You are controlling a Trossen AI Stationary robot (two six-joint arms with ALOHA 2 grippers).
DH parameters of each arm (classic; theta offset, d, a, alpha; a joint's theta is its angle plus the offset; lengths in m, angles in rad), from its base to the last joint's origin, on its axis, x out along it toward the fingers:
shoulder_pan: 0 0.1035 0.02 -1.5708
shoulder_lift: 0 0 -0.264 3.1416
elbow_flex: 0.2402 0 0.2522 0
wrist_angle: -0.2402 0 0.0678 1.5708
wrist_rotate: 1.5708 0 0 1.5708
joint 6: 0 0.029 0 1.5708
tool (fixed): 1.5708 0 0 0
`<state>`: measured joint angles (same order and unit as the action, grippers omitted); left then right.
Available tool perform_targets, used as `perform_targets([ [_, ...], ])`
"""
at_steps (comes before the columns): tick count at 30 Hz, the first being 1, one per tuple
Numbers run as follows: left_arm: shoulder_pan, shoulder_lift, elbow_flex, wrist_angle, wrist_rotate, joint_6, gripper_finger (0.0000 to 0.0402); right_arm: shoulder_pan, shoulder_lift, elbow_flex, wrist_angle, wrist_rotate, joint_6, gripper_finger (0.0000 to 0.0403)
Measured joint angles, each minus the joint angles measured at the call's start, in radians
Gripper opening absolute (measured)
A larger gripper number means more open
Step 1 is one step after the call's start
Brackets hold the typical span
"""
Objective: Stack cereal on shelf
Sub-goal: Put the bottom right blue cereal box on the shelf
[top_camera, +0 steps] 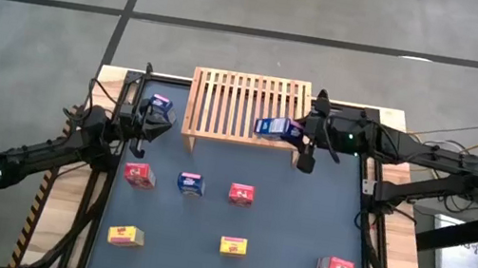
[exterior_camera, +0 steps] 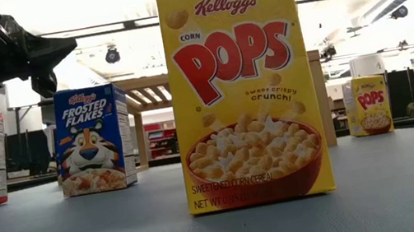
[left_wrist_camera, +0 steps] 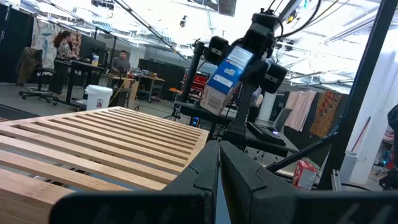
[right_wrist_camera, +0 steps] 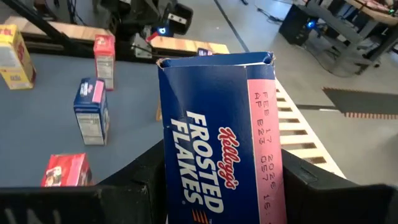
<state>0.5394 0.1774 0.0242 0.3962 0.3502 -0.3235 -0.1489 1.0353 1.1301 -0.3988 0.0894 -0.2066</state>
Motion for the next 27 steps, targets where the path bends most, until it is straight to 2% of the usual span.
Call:
perform_targets([
  [13,0.000,0.000,0.000,0.000,0.000,0.000,0.0000,-0.219,0.067,0.000,0.147,-0.231,-0.108,0.0180],
  [27,0.000,0.000,0.000,0.000,0.000,0.000,0.0000,-0.368,0.195,0.041,0.148,-0.254,-0.142,0.0180],
])
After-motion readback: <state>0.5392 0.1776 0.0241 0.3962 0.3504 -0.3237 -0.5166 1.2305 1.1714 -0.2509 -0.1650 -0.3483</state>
